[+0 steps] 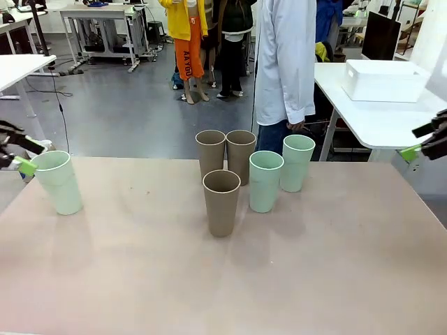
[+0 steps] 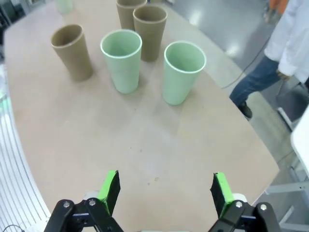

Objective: Stack the cups and store them in the basket.
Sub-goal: Pick up two Reusable plastic cups , one in each hand.

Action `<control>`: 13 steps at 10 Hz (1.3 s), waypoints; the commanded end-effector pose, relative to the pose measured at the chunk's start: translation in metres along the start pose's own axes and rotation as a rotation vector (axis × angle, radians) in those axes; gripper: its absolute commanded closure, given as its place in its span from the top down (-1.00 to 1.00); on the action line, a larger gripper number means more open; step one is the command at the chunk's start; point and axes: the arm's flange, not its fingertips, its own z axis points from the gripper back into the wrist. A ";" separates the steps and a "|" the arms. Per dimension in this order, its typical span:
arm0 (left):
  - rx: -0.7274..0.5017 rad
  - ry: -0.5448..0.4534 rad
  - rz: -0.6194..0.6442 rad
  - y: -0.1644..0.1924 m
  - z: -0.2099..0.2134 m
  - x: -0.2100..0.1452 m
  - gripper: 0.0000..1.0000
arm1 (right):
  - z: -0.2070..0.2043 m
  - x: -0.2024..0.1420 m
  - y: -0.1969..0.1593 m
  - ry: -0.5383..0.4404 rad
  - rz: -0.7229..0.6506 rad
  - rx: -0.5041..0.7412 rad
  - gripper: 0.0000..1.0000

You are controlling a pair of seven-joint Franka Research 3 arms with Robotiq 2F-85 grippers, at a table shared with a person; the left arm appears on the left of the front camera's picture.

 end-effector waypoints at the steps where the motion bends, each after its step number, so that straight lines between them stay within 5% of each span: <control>1: -0.050 -0.125 -0.041 0.003 0.009 -0.034 1.00 | -0.003 -0.049 0.017 -0.101 0.004 0.076 1.00; 6: 0.023 -0.326 -0.064 -0.015 0.028 -0.079 1.00 | 0.009 -0.082 0.013 -0.202 -0.042 0.076 1.00; 9: 0.109 -0.285 -0.047 -0.024 0.028 -0.083 1.00 | 0.004 -0.080 0.013 -0.166 -0.091 0.085 1.00; 10: 0.026 -0.312 -0.048 -0.015 0.036 -0.087 1.00 | 0.025 -0.063 -0.028 -0.190 -0.083 0.071 1.00; 13: 0.026 -0.312 -0.048 -0.015 0.036 -0.087 1.00 | 0.025 -0.063 -0.028 -0.190 -0.083 0.071 1.00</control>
